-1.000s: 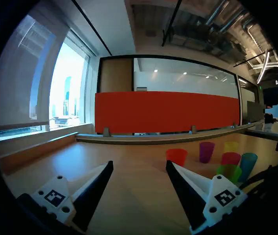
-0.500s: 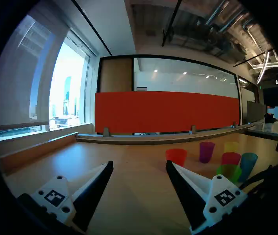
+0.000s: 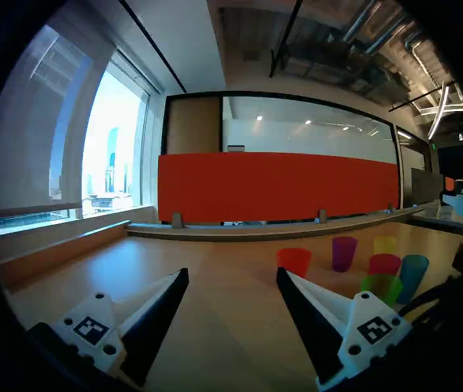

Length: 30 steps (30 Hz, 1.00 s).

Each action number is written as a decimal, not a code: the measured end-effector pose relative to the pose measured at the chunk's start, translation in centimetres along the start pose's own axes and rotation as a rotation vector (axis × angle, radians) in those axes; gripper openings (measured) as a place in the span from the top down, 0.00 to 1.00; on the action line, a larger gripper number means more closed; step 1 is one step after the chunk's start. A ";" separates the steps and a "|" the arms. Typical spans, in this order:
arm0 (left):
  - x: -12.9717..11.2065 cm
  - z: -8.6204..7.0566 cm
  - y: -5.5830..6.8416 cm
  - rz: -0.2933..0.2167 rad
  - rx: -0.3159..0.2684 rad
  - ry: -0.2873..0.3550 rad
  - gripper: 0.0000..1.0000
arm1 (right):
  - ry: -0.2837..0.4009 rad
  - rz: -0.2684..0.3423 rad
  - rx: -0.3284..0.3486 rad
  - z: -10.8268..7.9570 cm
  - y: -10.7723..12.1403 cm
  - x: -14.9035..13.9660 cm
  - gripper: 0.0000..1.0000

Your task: Pour water

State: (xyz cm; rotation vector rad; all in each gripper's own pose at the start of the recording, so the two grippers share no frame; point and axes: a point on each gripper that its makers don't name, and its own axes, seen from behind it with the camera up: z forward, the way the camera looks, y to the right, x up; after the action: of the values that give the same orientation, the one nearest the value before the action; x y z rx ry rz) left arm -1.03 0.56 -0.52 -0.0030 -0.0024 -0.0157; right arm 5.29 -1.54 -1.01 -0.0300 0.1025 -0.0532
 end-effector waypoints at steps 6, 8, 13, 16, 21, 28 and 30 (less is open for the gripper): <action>0.0 0.0 0.0 0.000 0.000 0.000 0.00 | -0.011 0.029 0.026 0.1 -0.1 -1.6 0.00; 0.0 0.0 0.0 0.000 0.000 0.000 0.00 | -0.016 0.031 0.026 0.1 0.1 -2.1 0.00; 0.0 0.0 0.0 0.000 0.000 0.000 0.00 | -0.030 0.039 0.017 0.3 0.9 -3.3 0.00; 0.0 0.0 0.0 0.000 0.000 0.000 0.00 | -0.038 0.050 0.012 0.3 1.3 -3.9 0.00; 0.0 0.0 0.0 0.000 0.000 0.000 0.00 | -0.043 0.050 0.014 0.2 1.4 -4.3 0.00; 0.0 0.0 0.0 0.000 0.000 0.000 0.00 | -0.056 0.041 0.015 0.4 1.1 -5.2 0.00; 0.0 0.0 0.0 0.000 0.000 0.000 0.00 | -0.064 0.041 0.013 0.5 1.1 -5.4 0.00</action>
State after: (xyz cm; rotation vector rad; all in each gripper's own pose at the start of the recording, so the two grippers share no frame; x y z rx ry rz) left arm -1.02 0.56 -0.55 -0.0028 -0.0023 -0.0161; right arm -0.01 -0.09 -0.02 -0.0167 0.0390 -0.0122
